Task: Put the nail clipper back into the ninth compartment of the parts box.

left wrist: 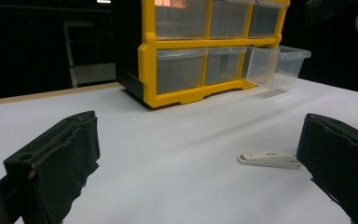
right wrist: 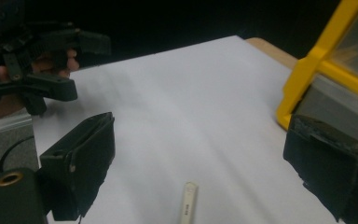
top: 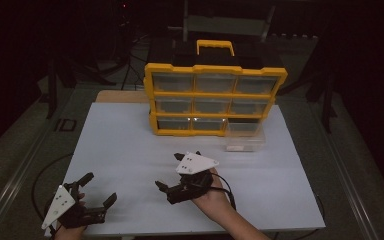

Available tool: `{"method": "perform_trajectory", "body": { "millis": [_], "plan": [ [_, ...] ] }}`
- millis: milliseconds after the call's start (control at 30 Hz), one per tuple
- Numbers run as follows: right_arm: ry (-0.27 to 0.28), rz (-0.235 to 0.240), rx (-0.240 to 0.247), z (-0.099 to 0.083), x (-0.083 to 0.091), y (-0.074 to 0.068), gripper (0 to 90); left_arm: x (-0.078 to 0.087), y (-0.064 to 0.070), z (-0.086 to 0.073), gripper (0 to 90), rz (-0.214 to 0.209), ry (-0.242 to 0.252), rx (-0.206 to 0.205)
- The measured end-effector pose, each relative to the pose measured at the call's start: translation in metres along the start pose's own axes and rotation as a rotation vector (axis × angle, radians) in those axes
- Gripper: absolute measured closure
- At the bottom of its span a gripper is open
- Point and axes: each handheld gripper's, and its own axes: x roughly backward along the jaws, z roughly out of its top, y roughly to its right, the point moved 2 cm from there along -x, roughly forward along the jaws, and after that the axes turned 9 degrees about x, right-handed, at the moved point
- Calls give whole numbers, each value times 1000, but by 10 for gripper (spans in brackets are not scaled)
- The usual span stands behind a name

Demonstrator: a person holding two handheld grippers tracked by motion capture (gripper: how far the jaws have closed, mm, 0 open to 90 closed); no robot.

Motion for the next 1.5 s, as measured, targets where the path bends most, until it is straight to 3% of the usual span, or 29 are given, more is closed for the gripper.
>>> {"method": "perform_trajectory", "body": {
  "millis": [500, 600, 633, 667, 700, 767, 800, 1033, 1067, 1167, 1200, 1233, 1267, 1367, 1500],
  "plan": [
    [-115, 58, -31, -24, -34, -12, 93, 0, 0, 0, 3, -3, -5, -3],
    [-199, 77, -57, -33, -46, -14, 92, 0, 0, 0, 3, -5, -3, -2],
    [-199, 77, -57, -33, -46, -14, 92, 0, 0, 0, 3, -5, -3, -2],
    [-241, 75, -54, -38, -52, -15, 92, 0, 0, 0, 3, -5, -3, -2],
    [-241, 75, -54, -38, -52, -15, 92, 0, 0, 0, 3, -5, -3, -2],
    [-295, 78, -46, -43, -59, -19, 95, 0, 0, 0, 3, -6, -3, -1],
    [-311, 87, -41, -44, -61, -20, 146, 0, 0, 0, 3, -5, -3, -2],
    [-378, 100, -73, -49, -67, -19, 242, -1, 0, 0, 3, -7, -5, -2],
    [-404, 99, -77, -50, -68, -17, 304, -1, 0, 0, 3, -8, -6, -2],
    [-420, 99, -89, -51, -69, -16, 329, -1, 0, 0, 3, -7, -6, -1],
    [-435, 97, -96, -52, -70, -15, 364, -1, 0, 0, 3, -9, -6, 0],
    [-484, 88, -104, -55, -74, -14, 440, -1, 0, 0, 3, -10, -5, 1],
    [-484, 88, -104, -55, -74, -14, 440, -1, 0, 0, 3, -10, -5, 1],
    [-552, 102, -127, -59, -79, -12, 531, -1, 0, 0, 3, -13, -7, 1],
    [-580, 110, -117, -61, -83, -10, 600, -1, 0, 0, 3, -13, -8, 2]
  ]
}}
